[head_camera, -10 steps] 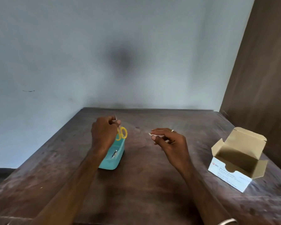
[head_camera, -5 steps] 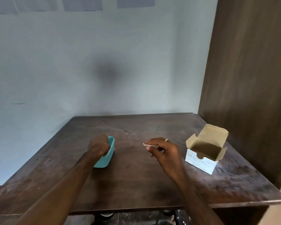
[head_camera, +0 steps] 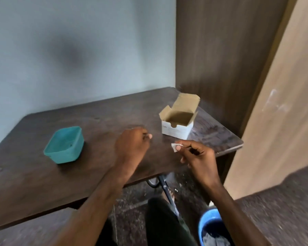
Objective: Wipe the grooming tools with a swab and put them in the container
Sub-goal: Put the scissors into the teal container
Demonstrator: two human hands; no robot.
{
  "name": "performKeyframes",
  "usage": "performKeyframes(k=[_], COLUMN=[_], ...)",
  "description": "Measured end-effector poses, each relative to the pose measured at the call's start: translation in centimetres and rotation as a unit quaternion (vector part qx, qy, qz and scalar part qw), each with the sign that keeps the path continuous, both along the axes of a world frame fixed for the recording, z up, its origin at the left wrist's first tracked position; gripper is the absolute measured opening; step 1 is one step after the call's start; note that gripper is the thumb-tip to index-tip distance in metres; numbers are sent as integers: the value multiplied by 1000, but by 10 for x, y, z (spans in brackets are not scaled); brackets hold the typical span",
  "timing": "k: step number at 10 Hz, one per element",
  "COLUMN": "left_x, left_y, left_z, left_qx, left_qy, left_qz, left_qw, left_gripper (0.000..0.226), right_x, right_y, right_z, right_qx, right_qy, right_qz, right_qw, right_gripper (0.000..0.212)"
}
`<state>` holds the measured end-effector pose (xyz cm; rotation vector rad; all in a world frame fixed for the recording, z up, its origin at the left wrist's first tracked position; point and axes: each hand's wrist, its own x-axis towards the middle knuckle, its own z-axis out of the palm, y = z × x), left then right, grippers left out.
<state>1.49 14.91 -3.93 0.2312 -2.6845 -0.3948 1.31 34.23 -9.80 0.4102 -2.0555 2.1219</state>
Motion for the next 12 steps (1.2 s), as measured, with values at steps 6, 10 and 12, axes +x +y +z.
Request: performKeyframes(k=[6,10,12], left_x=[-10,-10,-11], left_y=[155,156,154], left_z=[-78,-103,-103], left_qx=[-139,-211,-198], left_qy=[-8,43,59], left_qz=[-141,-122,-126], left_qw=[980,969,970], left_gripper=[27,31,32], right_x=[26,27,21], right_y=[150,164,161], right_z=[-207,-290,-297], right_qx=[318,420,440], right_qy=[-211,-379,-398], right_qz=[-221,-191,-188], right_qw=[897,802,782], right_gripper=[13,21,29])
